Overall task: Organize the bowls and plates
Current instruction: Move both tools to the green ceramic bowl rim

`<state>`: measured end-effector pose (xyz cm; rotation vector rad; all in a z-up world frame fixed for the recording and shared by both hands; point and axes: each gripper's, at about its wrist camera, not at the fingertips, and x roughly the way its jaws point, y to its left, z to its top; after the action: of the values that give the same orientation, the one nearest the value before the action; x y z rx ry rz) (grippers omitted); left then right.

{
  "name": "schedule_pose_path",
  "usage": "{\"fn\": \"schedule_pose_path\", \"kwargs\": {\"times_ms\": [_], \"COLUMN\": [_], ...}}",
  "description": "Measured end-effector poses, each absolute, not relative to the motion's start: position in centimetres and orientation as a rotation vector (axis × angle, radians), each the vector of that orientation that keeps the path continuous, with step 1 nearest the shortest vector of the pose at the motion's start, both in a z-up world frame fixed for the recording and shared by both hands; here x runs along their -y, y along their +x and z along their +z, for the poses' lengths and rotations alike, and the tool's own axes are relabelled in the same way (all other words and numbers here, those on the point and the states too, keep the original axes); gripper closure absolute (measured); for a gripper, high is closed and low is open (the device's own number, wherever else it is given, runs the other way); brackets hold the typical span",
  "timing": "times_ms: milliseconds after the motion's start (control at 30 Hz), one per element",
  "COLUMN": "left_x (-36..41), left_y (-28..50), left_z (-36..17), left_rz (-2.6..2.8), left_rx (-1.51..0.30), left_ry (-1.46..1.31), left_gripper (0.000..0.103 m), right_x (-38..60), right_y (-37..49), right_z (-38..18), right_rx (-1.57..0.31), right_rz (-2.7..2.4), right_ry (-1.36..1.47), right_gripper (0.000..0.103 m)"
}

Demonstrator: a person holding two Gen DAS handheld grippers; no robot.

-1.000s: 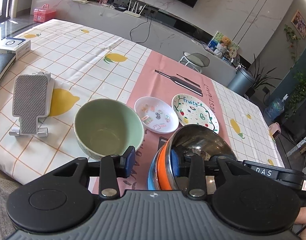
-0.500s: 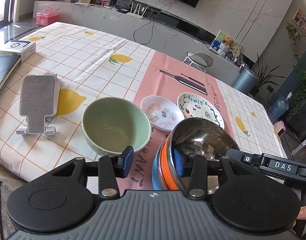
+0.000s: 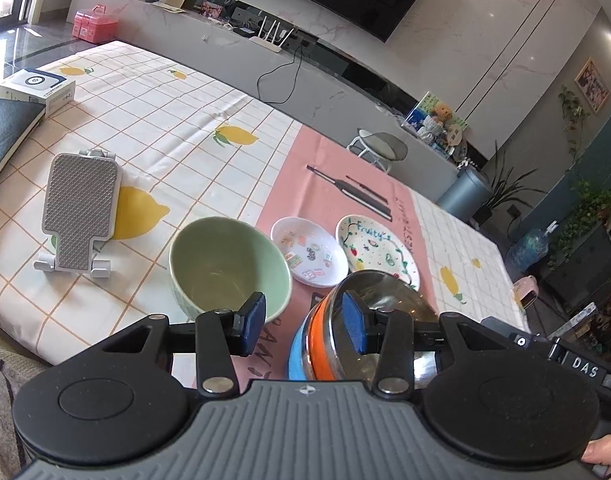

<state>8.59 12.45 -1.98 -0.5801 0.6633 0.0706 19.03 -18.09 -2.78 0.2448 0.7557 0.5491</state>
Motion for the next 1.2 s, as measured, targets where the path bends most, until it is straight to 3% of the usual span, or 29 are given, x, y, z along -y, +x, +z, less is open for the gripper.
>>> {"fn": "schedule_pose_path", "kwargs": {"times_ms": [333, 733, 1000, 1200], "left_x": [-16.4, -18.7, -19.4, -19.5], "left_y": [7.5, 7.9, 9.5, 11.1], "left_z": [-0.8, -2.5, -3.8, -4.8], "left_rz": [0.178, 0.324, 0.369, 0.372], "left_rx": [-0.588, -0.697, -0.774, -0.829], "left_ry": [-0.705, -0.768, -0.760, -0.761], "left_gripper": [0.054, 0.054, 0.054, 0.054], "right_x": [17.2, 10.1, 3.1, -1.6], "right_y": [18.5, 18.8, 20.0, 22.3], "right_z": [-0.8, 2.0, 1.5, 0.1], "right_rx": [-0.736, -0.758, -0.898, -1.034], "right_rz": [0.538, 0.592, 0.681, 0.738], "right_ry": [0.203, 0.008, -0.052, -0.087], "right_gripper": [0.031, 0.028, 0.029, 0.035]}}
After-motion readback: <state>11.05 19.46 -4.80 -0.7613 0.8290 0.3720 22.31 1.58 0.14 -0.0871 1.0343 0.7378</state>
